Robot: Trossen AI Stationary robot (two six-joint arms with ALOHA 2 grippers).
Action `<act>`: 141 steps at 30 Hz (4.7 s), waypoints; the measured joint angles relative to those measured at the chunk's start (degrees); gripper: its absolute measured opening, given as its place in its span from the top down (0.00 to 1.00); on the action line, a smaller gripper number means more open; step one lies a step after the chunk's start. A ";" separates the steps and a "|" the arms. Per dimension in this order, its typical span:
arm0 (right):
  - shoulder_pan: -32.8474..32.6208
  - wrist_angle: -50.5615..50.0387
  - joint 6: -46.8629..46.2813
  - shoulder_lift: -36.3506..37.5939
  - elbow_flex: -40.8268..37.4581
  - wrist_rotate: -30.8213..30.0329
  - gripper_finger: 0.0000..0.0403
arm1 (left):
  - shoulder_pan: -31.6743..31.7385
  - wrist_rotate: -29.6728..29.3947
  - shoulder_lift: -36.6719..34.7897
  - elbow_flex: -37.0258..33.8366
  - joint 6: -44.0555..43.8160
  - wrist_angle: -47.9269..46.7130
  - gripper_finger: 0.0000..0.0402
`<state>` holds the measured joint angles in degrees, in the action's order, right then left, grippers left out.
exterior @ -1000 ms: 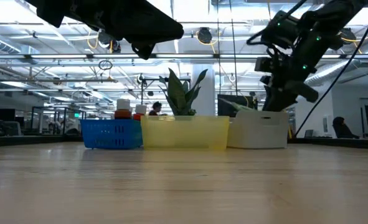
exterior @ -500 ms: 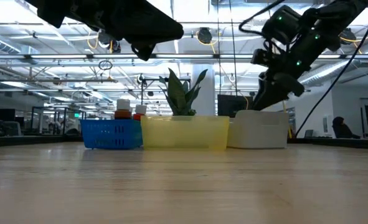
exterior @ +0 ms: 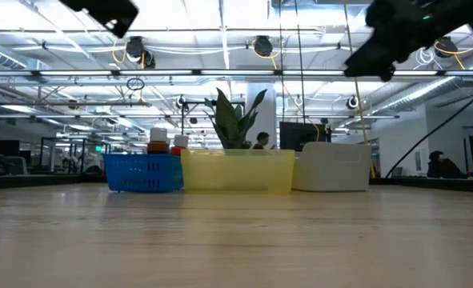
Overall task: Pick & Place Paint Supplies
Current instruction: Return to home position
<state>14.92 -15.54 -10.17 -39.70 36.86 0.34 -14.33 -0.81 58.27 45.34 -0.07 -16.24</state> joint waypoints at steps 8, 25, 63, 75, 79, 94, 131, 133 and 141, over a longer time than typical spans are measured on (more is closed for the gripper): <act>-1.50 -7.65 -14.59 15.34 -7.45 6.73 0.67 | -0.20 -0.73 -10.23 -7.66 2.81 -1.06 0.88; -3.95 7.54 -0.88 30.86 -19.87 7.08 0.67 | 16.63 14.62 -28.58 -34.19 3.03 28.49 0.88; -15.29 21.12 9.73 31.60 -35.91 -2.20 0.66 | 20.88 17.44 -42.24 -44.50 1.19 32.16 0.88; -16.44 20.01 13.15 31.58 -36.00 -4.83 0.67 | 20.68 16.80 -42.18 -44.48 5.48 30.91 0.88; -16.44 20.01 13.24 31.58 -36.02 -4.81 0.67 | 20.68 15.71 -42.18 -44.48 9.82 31.01 0.88; -16.44 20.01 13.24 31.58 -36.06 -4.80 0.67 | 20.68 15.73 -42.18 -44.44 5.64 31.05 0.88; -16.44 20.01 13.24 31.58 -36.06 -4.79 0.66 | 20.68 15.72 -42.15 -44.44 5.72 31.07 0.88; -16.44 20.01 13.24 31.58 -36.06 -4.79 0.67 | 20.68 15.71 -42.17 -44.44 5.61 31.07 0.88; -16.44 20.01 13.24 31.58 -36.06 -4.79 0.66 | 20.67 15.73 -42.15 -44.44 5.73 31.07 0.88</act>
<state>-1.52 4.47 3.07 -8.12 0.80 -4.45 6.34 14.92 16.12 0.91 5.66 14.83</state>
